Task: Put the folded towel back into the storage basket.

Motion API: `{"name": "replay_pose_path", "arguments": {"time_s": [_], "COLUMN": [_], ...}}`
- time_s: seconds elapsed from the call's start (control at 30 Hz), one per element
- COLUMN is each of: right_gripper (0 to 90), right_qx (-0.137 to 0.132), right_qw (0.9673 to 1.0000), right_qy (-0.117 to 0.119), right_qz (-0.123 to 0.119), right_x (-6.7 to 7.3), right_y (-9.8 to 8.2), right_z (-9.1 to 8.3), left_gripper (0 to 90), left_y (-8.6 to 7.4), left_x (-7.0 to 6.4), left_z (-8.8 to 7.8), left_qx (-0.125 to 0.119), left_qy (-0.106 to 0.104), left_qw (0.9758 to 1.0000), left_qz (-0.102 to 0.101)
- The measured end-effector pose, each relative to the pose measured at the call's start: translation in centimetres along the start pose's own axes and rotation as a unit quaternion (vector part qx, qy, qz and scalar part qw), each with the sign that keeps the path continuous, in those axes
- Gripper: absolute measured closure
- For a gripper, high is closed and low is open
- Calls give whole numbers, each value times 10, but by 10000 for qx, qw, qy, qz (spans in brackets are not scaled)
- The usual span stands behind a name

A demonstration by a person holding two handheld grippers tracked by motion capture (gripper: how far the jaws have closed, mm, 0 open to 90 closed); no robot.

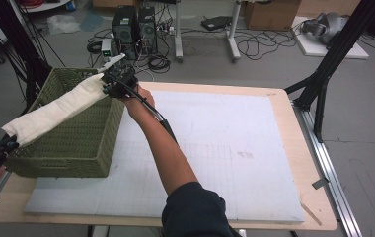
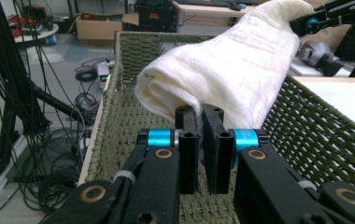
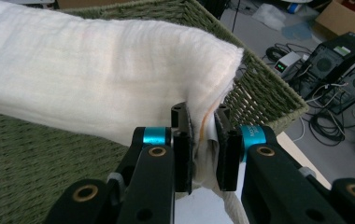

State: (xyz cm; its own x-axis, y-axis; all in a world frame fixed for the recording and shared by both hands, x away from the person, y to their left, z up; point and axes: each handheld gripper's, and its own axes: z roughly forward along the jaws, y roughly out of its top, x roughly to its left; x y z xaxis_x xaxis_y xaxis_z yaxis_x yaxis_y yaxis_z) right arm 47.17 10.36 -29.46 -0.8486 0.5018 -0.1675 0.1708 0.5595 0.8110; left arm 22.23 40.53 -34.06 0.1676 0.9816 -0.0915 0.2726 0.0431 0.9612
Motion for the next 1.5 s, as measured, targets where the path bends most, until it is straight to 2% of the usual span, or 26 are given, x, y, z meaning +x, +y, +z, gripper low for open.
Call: {"name": "replay_pose_path", "arguments": {"time_s": [0.17,0.27,0.37,0.4,0.47,0.5,0.57,0.63,0.7,0.87,1.0,1.1,1.13,1.23,1.33,1.5], "right_gripper": [807,808,801,782,629,594,559,502,501,464,405,368,335,311,273,231], "right_qx": [121,129,145,133,155,193,263,248,220,75,-33,-142,-126,-171,-125,-307], "right_qw": [9999,9998,9997,9997,9993,9992,9989,9988,9990,9993,9996,9997,9998,9998,9998,9992], "right_qy": [-118,-153,-187,-209,-339,-341,-368,-390,-380,-371,-266,-180,-168,-116,-159,-242], "right_qz": [-2,34,46,43,4,-7,-153,-172,-99,-77,-3,-8,-16,-55,-63,114], "right_x": [1,2,6,7,11,13,15,16,14,8,1,-4,-6,-12,-20,-36], "right_y": [3,4,5,5,3,2,0,1,2,1,-3,-11,-14,-23,-32,-51], "right_z": [17,27,37,40,48,51,54,53,49,33,14,-3,-9,-28,-49,-90], "left_gripper": [843,840,818,765,537,451,394,383,383,381,338,291,279,229,223,223], "left_y": [0,-2,-4,-4,-5,-4,-2,0,2,4,2,2,2,4,6,8], "left_x": [-1,0,2,3,4,4,4,3,1,-6,-15,-25,-29,-43,-58,-87], "left_z": [5,8,11,13,12,10,5,2,0,-1,2,6,7,14,22,37], "left_qx": [152,255,349,415,354,285,155,75,17,-89,-172,-243,-262,-247,-212,-183], "left_qy": [70,200,206,227,400,519,604,585,526,273,-23,-269,-334,-505,-775,-1191], "left_qw": [9998,9994,9992,9989,9986,9982,9981,9983,9986,9996,9998,9992,9990,9983,9968,9927], "left_qz": [85,87,32,15,-14,-28,-22,-14,25,43,-60,-154,-148,-137,-36,28]}}
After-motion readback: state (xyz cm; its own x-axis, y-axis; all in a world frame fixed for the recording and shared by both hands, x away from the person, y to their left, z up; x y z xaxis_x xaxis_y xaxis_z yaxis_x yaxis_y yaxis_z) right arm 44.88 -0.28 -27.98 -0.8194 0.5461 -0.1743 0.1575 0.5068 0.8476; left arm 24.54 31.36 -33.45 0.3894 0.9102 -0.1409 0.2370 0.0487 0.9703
